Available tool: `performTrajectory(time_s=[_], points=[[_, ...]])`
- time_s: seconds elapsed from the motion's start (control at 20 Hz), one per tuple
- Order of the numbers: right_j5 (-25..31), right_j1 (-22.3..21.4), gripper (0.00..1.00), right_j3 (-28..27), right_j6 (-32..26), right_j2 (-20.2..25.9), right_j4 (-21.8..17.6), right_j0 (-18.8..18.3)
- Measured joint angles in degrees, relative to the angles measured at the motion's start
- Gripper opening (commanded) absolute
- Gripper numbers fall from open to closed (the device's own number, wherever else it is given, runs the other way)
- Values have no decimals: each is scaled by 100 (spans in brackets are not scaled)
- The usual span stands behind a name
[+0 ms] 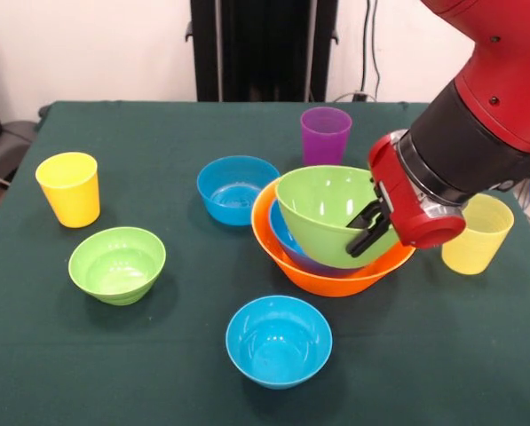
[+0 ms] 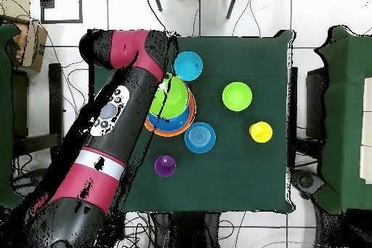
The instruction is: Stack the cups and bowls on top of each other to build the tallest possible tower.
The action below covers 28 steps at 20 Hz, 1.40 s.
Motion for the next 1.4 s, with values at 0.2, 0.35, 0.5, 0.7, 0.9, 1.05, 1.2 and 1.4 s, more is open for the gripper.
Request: performTrajectory(time_s=[0.2,0.35,0.5,0.7,0.9,1.05,1.2,1.4], points=[[-19,-15,0,20,1,3,-1,34],[-20,-93,0,147,1,30,0,97],[-21,-194,0,307,1,62,0,163],[-78,-414,0,595,1,107,-1,248],[-133,-623,0,830,1,132,-1,289],[-165,-742,0,966,1,138,-1,309],[-203,-845,0,1112,1,148,-2,331],[-257,-877,0,1218,1,164,-3,340]])
